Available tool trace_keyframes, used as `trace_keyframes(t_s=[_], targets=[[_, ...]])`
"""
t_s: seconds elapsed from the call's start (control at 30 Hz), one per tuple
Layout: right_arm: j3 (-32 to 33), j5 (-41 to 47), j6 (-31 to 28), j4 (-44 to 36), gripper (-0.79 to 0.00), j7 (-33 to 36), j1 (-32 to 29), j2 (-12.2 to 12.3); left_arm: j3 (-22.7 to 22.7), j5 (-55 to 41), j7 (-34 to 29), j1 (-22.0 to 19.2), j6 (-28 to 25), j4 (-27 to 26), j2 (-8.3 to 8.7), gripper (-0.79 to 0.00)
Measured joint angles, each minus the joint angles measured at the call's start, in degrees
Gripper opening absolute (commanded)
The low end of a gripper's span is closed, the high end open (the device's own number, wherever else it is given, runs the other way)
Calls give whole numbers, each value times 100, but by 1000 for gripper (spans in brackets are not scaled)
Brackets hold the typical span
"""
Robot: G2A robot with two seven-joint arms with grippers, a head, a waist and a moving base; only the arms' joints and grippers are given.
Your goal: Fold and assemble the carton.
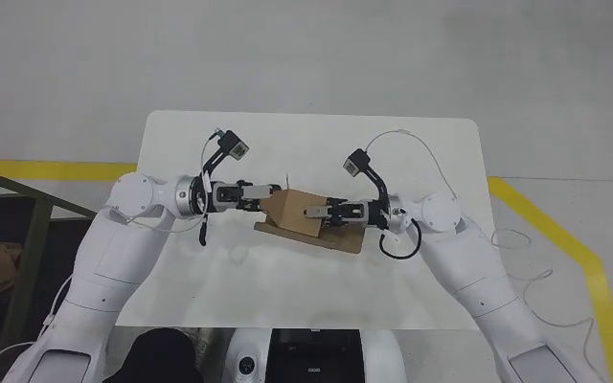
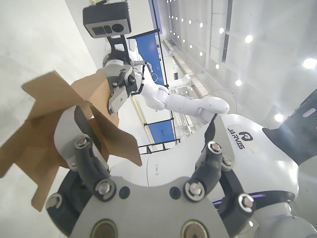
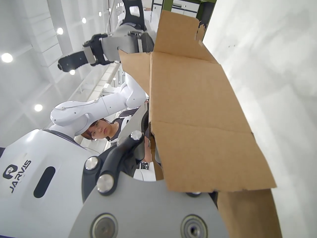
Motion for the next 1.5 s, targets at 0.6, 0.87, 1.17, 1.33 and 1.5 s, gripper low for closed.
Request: trace_keyframes(t_s=[0.6, 0.87, 1.17, 1.33, 1.5], targets=[[383, -413, 53, -63, -785, -329, -61, 115, 109, 1, -40, 86, 85, -55, -12, 0], [329, -374, -17, -74, -785, -326, 41, 95, -57, 114, 61, 89, 32, -3, 13, 0], [254, -359, 33, -104, -785, -247, 29, 90, -521, 125, -61, 116, 62, 24, 97, 0], [263, -350, 49, -110, -785, -284, 3, 93, -559, 130, -95, 125, 75, 49, 107, 0], [263, -350, 48, -109, -785, -283, 5, 93, -557, 130, -94, 125, 75, 48, 107, 0]])
